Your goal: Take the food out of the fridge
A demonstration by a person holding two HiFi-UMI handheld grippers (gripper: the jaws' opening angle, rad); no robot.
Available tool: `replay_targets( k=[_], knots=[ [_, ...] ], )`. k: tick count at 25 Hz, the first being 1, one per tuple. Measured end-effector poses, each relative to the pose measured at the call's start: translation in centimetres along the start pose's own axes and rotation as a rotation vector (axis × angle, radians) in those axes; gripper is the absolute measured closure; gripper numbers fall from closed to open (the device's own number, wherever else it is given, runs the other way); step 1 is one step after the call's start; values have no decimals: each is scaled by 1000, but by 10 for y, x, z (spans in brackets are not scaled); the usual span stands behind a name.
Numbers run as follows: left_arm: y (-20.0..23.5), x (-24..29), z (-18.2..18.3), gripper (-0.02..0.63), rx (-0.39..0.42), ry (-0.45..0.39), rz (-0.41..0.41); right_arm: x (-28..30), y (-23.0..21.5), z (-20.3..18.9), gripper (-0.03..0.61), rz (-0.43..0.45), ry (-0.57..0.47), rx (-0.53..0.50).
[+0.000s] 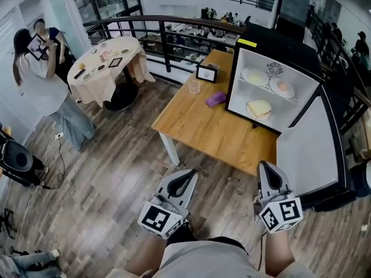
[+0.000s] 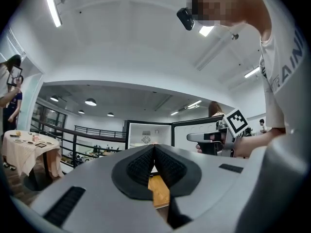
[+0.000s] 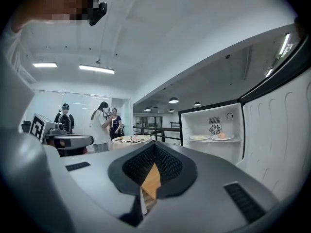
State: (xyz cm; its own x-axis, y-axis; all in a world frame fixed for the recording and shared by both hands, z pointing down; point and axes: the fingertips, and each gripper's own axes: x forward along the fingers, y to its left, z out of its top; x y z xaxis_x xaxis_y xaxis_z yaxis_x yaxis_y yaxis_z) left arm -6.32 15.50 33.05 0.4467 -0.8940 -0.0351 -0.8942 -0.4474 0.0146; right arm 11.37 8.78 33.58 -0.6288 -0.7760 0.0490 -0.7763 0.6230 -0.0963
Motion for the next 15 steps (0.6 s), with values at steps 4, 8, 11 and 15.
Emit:
replay_targets(
  k=[4, 8, 11, 15],
  knots=[
    [42, 15, 1, 604, 3, 6, -62, 34, 5, 5, 558, -71, 0, 9],
    [76, 30, -1, 604, 3, 14, -122, 61, 9, 8, 558, -129, -4, 17],
    [92, 46, -4, 604, 6, 22, -164, 77, 5, 6, 558, -169, -5, 30],
    [103, 69, -6, 604, 1, 26, -213, 87, -8, 3, 558, -218, -9, 61]
  ],
)
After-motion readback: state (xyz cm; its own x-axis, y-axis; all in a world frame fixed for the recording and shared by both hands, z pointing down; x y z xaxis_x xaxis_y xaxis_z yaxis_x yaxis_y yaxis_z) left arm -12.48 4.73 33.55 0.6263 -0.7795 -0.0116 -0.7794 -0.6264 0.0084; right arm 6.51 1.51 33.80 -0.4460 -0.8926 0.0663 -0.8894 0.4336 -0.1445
